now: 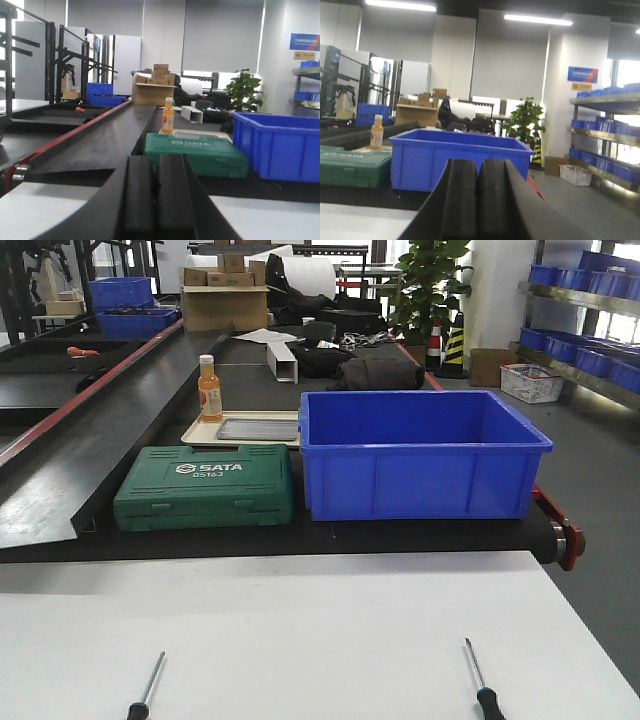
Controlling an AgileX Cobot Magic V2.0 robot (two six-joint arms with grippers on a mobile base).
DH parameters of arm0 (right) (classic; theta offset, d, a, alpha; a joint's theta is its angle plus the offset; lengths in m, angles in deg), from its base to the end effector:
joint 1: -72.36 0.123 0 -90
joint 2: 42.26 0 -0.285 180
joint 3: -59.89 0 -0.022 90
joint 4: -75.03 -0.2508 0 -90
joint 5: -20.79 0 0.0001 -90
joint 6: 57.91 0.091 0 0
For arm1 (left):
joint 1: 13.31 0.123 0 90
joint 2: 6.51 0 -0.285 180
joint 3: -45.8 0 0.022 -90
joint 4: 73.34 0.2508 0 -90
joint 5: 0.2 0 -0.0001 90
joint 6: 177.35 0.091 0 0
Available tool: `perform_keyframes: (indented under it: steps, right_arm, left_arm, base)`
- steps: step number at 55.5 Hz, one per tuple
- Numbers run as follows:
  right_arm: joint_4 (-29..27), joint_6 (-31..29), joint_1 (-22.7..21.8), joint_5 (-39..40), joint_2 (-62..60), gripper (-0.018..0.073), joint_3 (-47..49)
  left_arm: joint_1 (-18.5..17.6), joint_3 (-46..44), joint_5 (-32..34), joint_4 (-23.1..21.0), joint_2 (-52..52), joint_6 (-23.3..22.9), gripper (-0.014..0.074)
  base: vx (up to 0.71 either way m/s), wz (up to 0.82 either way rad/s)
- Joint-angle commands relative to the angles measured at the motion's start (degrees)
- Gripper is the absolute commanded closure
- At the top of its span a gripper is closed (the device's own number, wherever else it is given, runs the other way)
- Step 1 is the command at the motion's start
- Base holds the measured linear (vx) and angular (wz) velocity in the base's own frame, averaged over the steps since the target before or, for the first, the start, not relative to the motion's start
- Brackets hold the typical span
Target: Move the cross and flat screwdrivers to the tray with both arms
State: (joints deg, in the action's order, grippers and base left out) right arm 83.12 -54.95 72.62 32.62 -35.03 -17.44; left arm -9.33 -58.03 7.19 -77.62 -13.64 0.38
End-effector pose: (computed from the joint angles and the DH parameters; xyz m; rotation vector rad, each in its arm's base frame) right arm 0.0518 0.0028 0.2313 -0.0827 1.2690 -0.0523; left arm 0.0518 0.0045 0.2315 -0.1293 1.3190 -0.0312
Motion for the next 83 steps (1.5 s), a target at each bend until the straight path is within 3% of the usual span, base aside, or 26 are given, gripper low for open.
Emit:
perform_keyframes:
  steps: [1, 11, 25, 35, 50, 60, 70, 83]
  right_arm:
    - [0.4, 0.3, -0.4, -2.5, 2.9, 0.0567, 6.8]
    - [0.4, 0.3, -0.4, -9.4, 12.2, 0.0566, 17.0]
    - [0.4, 0.3, -0.4, -11.1, 26.7, 0.0536, 20.9]
    - [0.4, 0.3, -0.4, -11.1, 35.6, 0.0420, 20.9]
    - [0.3, 0.3, -0.4, -10.1, 47.2, 0.0237, 20.8]
    - [-5.2, 5.6, -0.4, -10.5, 52.0, 0.0183, 20.8]
    - [-6.7, 6.1, -0.4, -10.5, 55.4, 0.0167, 20.8]
    - [-6.7, 5.6, -0.4, -6.9, 57.9, 0.0167, 20.8]
  left_arm:
    - [0.0, -5.9, 2.0, -0.1, 0.7, -0.3, 0.0556]
    - [0.0, -15.8, -8.0, -0.1, -4.2, 1.5, 0.0516]
    - [0.0, -19.3, -8.2, -0.1, -19.4, 5.9, 0.0358]
    - [0.0, -19.3, -6.1, -0.1, -31.0, 5.9, 0.0243]
    - [-0.3, -20.0, -4.6, -0.1, -46.2, 5.6, 0.0171]
    - [-5.1, -27.2, -7.4, -0.1, -56.1, 5.6, 0.0125]
    - [-9.6, -38.9, -13.5, -0.1, -67.8, 6.0, 0.0116]
    - [-10.9, -55.0, -27.6, -0.7, -84.6, 8.0, 0.0101]
  base:
    - [0.00, 0.00]
    - [0.00, 0.00]
    - [0.00, 0.00]
    - [0.00, 0.00]
    - [0.00, 0.00]
    - [0.00, 0.00]
    - [0.00, 0.00]
    - [0.00, 0.00]
